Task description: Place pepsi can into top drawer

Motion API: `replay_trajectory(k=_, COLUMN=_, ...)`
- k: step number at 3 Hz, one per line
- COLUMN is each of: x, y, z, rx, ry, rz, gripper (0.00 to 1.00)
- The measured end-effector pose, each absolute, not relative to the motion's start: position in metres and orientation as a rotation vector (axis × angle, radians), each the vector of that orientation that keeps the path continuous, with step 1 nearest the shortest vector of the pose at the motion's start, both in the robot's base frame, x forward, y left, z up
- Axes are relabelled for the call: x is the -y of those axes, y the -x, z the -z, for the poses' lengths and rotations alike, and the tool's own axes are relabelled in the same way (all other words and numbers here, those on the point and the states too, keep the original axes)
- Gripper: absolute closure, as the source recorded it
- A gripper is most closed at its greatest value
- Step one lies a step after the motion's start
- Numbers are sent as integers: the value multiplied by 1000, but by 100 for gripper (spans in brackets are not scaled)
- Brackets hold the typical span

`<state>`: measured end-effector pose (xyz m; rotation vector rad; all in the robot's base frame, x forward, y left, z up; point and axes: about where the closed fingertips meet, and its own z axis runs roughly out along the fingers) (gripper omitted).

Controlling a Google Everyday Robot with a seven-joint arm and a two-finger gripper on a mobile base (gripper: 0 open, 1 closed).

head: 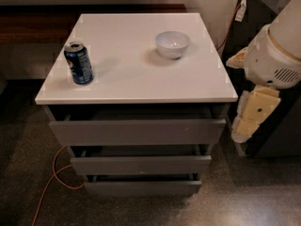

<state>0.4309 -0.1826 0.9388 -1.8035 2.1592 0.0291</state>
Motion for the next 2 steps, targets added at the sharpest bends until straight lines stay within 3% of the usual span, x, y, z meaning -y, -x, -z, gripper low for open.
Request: replay_trajectory(k=2, x=150, y=-422, z=-889, rx=-2059, ry=1865, rz=-86, gripper=0)
